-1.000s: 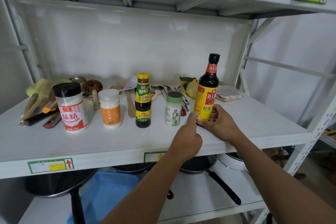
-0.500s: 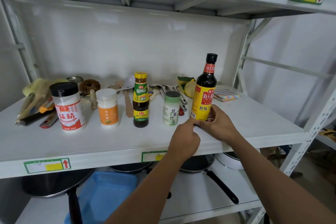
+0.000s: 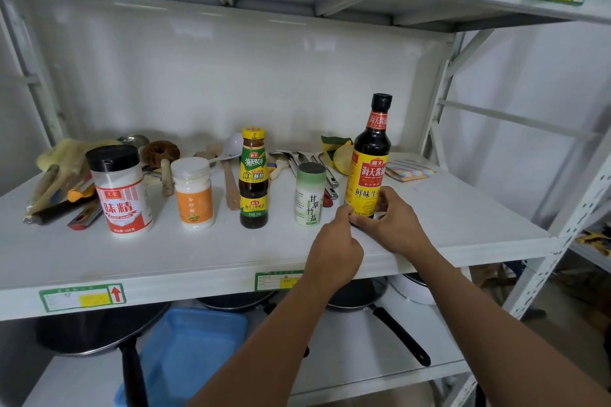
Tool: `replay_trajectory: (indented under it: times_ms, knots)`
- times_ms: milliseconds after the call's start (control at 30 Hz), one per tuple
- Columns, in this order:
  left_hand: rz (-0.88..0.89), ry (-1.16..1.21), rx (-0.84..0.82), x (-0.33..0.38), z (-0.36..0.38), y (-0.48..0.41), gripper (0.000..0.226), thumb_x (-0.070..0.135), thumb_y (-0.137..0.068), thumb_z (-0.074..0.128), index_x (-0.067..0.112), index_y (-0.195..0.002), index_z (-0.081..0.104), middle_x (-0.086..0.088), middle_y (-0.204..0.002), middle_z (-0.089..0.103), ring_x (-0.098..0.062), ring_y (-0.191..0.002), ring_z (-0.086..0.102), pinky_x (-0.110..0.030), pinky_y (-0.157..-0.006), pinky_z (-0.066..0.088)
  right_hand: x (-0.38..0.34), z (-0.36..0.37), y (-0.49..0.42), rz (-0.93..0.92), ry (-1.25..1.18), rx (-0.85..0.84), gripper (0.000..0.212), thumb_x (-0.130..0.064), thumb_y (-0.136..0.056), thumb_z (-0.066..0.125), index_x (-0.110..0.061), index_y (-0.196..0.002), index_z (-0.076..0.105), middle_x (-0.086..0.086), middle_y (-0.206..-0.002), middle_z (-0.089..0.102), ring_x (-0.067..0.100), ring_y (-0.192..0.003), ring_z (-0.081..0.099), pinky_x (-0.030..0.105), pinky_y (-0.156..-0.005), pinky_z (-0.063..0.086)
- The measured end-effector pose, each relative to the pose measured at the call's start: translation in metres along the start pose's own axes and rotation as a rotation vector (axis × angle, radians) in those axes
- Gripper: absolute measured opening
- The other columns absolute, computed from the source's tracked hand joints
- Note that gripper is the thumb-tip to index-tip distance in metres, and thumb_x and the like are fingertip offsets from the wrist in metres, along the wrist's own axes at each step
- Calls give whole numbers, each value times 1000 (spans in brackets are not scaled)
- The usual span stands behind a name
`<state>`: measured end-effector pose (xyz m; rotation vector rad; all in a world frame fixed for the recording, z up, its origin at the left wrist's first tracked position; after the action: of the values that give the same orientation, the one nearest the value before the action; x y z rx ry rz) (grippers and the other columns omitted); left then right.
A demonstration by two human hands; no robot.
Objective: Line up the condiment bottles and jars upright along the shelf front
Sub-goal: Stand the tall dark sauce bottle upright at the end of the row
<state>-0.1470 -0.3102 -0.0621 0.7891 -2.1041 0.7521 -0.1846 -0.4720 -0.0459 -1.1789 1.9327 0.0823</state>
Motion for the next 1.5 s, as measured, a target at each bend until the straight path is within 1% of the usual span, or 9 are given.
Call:
replay_trajectory:
  times_ms: [167, 300, 433, 567, 667, 833, 1267, 1400, 1500]
  knots:
    - [10, 8, 7, 2, -1, 1, 65, 0, -87, 42, 18, -150, 38, -15, -132, 64, -29, -126, 60, -47, -106, 51, 0, 1, 0, 5, 18, 5, 71, -45, -79, 89, -21, -135, 54, -13, -110, 61, -10, -88, 54, 7, -69, 38]
    - [18, 21, 20, 3, -1, 1, 66, -1, -88, 44, 20, -150, 37, -14, -131, 65, -28, -124, 61, -45, -105, 51, -1, 2, 1, -1, 23, 18, 72, -47, -79, 89, -20, -136, 54, -11, -111, 62, -3, -90, 57, 8, -68, 38]
    - [27, 52, 27, 5, -3, 2, 69, -2, -88, 43, 22, -152, 34, -12, -131, 65, -28, -123, 61, -45, -105, 52, 0, 2, 1, -10, 25, 28, 71, -47, -78, 89, -21, -134, 55, -12, -110, 64, -6, -89, 57, 7, -69, 38]
    - [23, 53, 20, 6, -3, 3, 72, -3, -89, 43, 22, -156, 29, -13, -134, 63, -29, -125, 61, -45, -104, 51, 0, 2, 1, -11, 27, 29, 71, -48, -78, 89, -21, -135, 55, -11, -112, 64, 3, -94, 60, 7, -70, 38]
    - [21, 51, 22, 6, -3, 2, 73, -4, -89, 43, 22, -156, 29, -14, -134, 63, -30, -124, 61, -44, -103, 51, 1, 2, 1, -7, 27, 28, 71, -48, -78, 89, -21, -135, 55, -10, -114, 65, -1, -91, 59, 8, -69, 39]
    - [10, 48, 10, 7, -3, 2, 75, -4, -89, 43, 23, -157, 27, -13, -137, 62, -29, -126, 60, -43, -105, 50, 1, 2, 0, 2, 30, 28, 74, -50, -78, 88, -21, -138, 54, -5, -123, 69, 9, -99, 63, 8, -70, 40]
    - [30, -70, -52, 8, -5, 1, 74, 1, -95, 45, 22, -161, 18, -11, -149, 54, -25, -133, 54, -37, -107, 46, 2, 4, 0, 12, 28, 30, 73, -51, -79, 87, -21, -138, 56, -8, -120, 69, 8, -100, 62, 9, -71, 40]
    - [24, -75, -79, 9, -6, 2, 76, 2, -95, 44, 22, -162, 14, -10, -152, 51, -25, -134, 53, -35, -107, 44, 2, 3, 1, 19, 25, 27, 68, -51, -78, 88, -23, -133, 58, -12, -113, 68, 5, -96, 63, 11, -73, 44]
    - [4, -85, -119, 14, -9, 4, 78, 4, -96, 44, 22, -163, 11, -14, -148, 53, -27, -128, 56, -36, -103, 46, -2, 3, 4, 27, 12, 22, 66, -47, -80, 88, -22, -132, 57, -8, -114, 70, 2, -92, 64, 20, -79, 52]
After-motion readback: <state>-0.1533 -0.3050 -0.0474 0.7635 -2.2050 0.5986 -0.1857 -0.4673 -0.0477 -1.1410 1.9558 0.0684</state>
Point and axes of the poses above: each hand's wrist, its own y-axis away from the middle knuckle, its own z-axis out of the palm, x = y × z, the point moved 3 cm from there along -y, towards the middle knuckle
